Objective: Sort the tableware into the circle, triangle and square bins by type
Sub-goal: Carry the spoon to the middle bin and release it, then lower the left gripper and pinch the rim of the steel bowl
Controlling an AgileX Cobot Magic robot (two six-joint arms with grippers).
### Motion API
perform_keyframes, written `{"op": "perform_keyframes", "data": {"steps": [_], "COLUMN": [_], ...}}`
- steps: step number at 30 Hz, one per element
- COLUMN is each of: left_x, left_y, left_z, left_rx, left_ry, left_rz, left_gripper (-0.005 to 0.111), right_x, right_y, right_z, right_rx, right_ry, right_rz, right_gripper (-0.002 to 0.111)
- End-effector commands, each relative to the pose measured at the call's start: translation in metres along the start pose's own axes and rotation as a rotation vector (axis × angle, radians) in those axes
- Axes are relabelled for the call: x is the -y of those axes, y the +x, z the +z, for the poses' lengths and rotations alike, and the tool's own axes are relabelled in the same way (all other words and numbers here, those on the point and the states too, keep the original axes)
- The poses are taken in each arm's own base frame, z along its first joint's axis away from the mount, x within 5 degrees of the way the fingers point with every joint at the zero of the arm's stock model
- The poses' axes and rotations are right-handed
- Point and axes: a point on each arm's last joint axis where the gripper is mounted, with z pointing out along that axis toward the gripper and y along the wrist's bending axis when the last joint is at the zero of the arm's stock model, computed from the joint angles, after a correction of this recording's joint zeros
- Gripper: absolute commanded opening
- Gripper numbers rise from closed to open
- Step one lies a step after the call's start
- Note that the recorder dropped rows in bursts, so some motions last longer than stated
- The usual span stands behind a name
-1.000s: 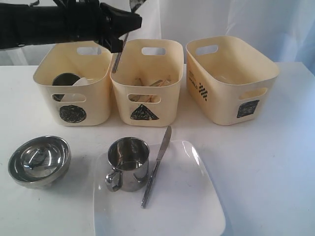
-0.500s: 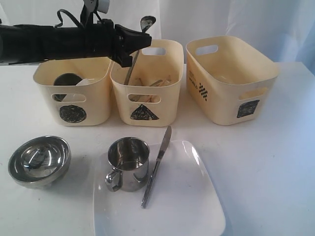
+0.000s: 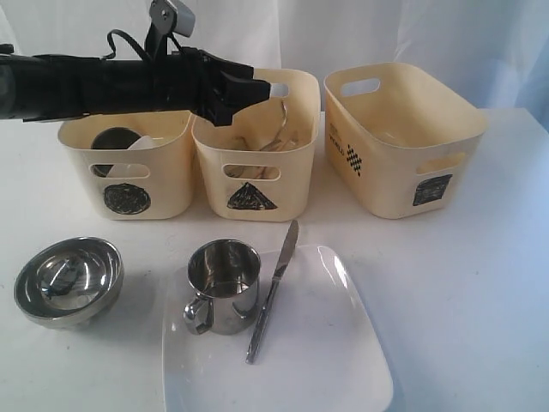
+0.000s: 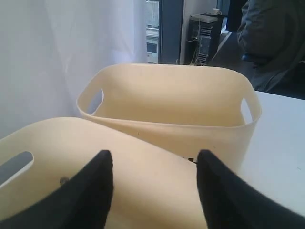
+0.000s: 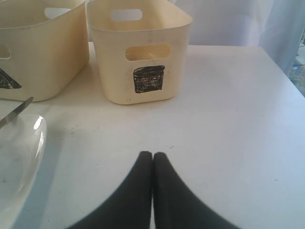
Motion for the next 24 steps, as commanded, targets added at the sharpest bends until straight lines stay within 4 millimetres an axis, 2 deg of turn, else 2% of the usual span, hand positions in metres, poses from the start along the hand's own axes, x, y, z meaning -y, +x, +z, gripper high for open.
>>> {"op": "perform_keyframes", "data": {"steps": [1,7,10,15,24], "left_x": [0.001,0.006,0.013,0.026,0.053], "left_y": [-0.008,-0.016,-0.012,-0.014,-0.049], "left_z": [-0.002,-0.006,-0.01,-0.027,-0.071], "left_rx": [0.036,-0.001,-0.123,-0.379,-0.647], "left_ry": [0.008,0.033,0.076,0.13,0.144], "left_rz": [-0.064,-0.075,-0.093,-0.042,-0.026], "left_gripper": [0.058,0.058,0.058,0.058,0.055], "right_x": [0.001,0.001,0.001,0.001,0.001], "right_y": [0.001,0.001,0.001,0.001,0.001], "right_z": [0.0,0.0,0.0,0.0,0.0], "right_rx": [0.007,0.007,0.007,0.007,0.007], "right_ry": [0.009,0.009,0.009,0.009,0.009], "right_rz": [-0.001,-0.001,-0.001,-0.001,-0.001], "right_gripper": [0.0,0.0,0.0,0.0,0.0]}}
